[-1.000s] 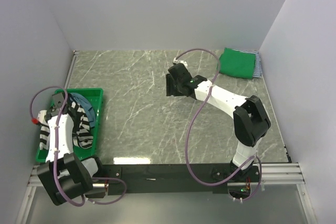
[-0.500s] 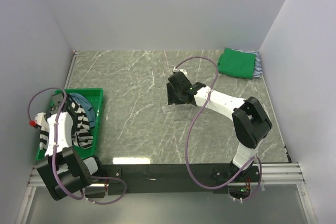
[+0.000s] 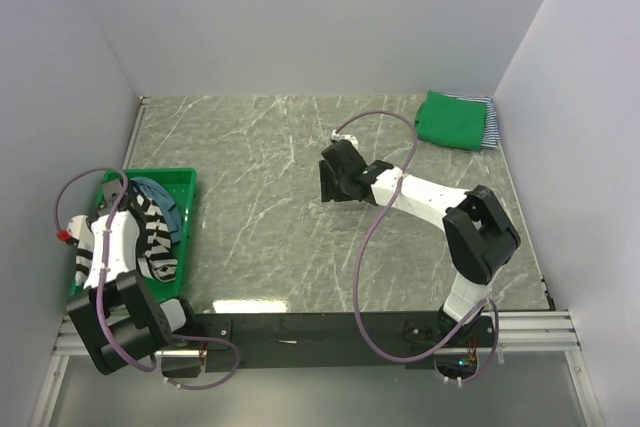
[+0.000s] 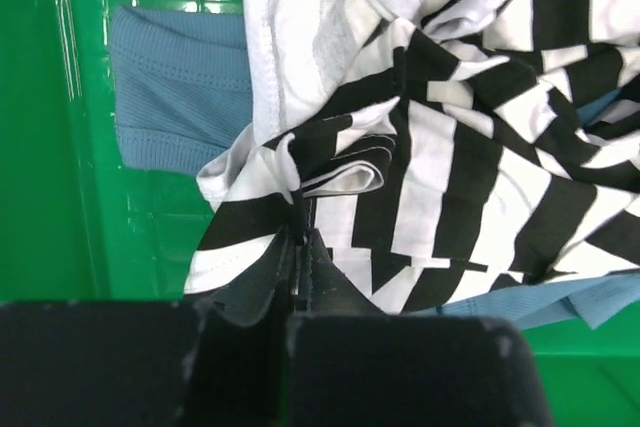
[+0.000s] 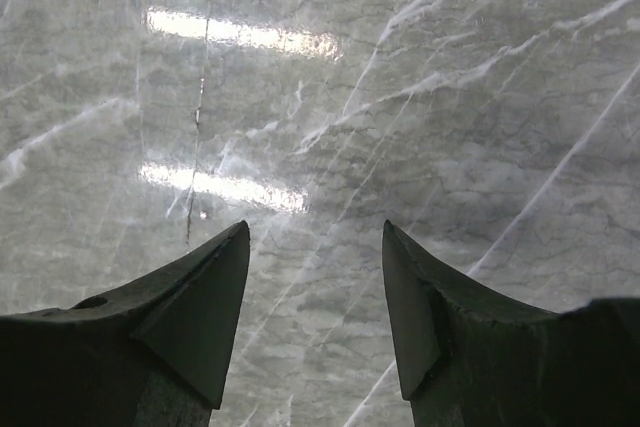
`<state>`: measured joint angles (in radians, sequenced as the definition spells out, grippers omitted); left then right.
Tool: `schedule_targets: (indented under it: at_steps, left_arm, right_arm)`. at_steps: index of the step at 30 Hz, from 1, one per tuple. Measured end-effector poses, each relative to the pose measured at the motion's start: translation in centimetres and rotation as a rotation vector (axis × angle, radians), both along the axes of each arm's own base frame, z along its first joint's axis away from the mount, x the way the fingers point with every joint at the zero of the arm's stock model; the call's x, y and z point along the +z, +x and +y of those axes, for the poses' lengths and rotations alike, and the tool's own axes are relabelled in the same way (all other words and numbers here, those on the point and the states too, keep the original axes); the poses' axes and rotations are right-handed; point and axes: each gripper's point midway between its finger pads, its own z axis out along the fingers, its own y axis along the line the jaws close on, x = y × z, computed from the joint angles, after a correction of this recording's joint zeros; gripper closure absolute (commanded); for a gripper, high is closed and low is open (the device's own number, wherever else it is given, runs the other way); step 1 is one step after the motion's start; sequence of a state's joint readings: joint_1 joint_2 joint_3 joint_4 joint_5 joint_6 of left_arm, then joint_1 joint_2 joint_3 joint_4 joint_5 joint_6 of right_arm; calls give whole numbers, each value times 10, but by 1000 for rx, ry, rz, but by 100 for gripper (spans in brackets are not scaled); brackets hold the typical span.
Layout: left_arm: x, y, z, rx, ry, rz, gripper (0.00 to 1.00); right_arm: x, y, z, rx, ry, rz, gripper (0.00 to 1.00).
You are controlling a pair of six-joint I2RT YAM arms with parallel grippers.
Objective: Fold and stack the tank tops
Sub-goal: Grab the tank top from the pile, then move the tank top to the center of the board
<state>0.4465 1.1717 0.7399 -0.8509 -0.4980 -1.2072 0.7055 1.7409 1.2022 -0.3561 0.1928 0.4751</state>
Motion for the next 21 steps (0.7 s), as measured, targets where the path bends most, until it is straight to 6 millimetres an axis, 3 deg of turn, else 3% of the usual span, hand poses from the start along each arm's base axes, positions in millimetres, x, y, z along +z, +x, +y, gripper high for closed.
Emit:
schedule_targets:
  at_steps: [3,6,7,8,9,12,14,16,19,21]
  left_arm:
    - [10,4,1,-25,7,-15,99]
    - [48,28,6,-93,39,-120,99]
    - [69,40,7,-127,57,-179,99]
    - [106,60,9,-179,96,-295,99]
    - [124,68,7,-208,117,-347,99]
    - [207,103,-11,-358,195,-556,100]
    - [261,127,-43,-498,230,-677,100]
    - [307,149,-93,-671,231,-777,99]
    - [361,172,-172,-900,210,-891,99]
    - [382,182,-219,-1019,196,-928,100]
  right_arm:
    - [4,0,0,0,6,-6,38]
    - [15,0,1,2,26,-26,38]
    - [21,0,1,1,34,-36,38]
    - [27,0,1,1,43,-47,38]
    - [32,1,1,-1,51,-59,38]
    - [52,2,-3,-13,68,-99,38]
    - [67,3,-7,-31,74,-131,38]
    - [89,5,-15,-56,87,-180,38]
    - [133,12,-34,-121,119,-274,38]
    - [160,17,-52,-171,151,-334,38]
